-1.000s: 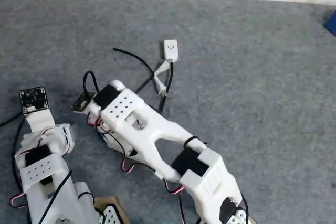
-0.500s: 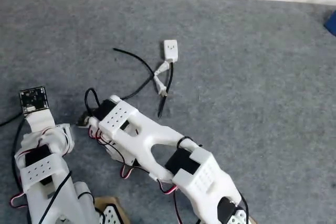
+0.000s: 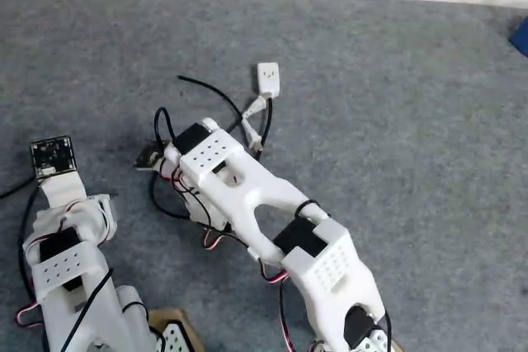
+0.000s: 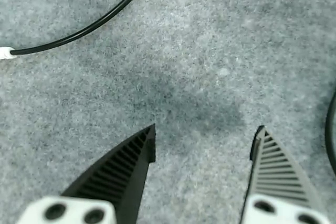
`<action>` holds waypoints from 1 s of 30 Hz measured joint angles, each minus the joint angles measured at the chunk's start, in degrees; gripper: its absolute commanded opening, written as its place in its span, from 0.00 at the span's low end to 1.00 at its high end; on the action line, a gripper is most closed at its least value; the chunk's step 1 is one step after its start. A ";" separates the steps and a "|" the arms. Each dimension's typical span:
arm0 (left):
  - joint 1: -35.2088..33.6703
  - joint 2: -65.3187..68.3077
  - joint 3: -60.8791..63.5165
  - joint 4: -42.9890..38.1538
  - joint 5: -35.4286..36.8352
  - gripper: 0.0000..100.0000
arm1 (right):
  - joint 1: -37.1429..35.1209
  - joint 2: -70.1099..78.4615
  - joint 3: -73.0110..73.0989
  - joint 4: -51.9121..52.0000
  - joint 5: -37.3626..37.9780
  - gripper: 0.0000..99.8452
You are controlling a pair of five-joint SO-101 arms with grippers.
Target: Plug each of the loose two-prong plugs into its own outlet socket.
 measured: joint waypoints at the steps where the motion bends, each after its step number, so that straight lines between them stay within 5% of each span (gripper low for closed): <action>1: 0.00 0.00 0.00 0.00 0.00 0.30 | 0.09 0.00 0.00 0.00 0.18 0.36; 23: 0.18 0.00 0.00 0.00 0.00 0.30 | 2.29 9.76 -18.11 8.44 -0.88 0.36; 27: 4.22 0.00 -0.70 0.44 -2.99 0.30 | 6.86 0.35 -17.41 8.44 -6.77 0.36; 30: 7.91 0.00 -6.86 8.18 -3.87 0.30 | 13.89 -13.36 -9.32 8.44 -9.67 0.36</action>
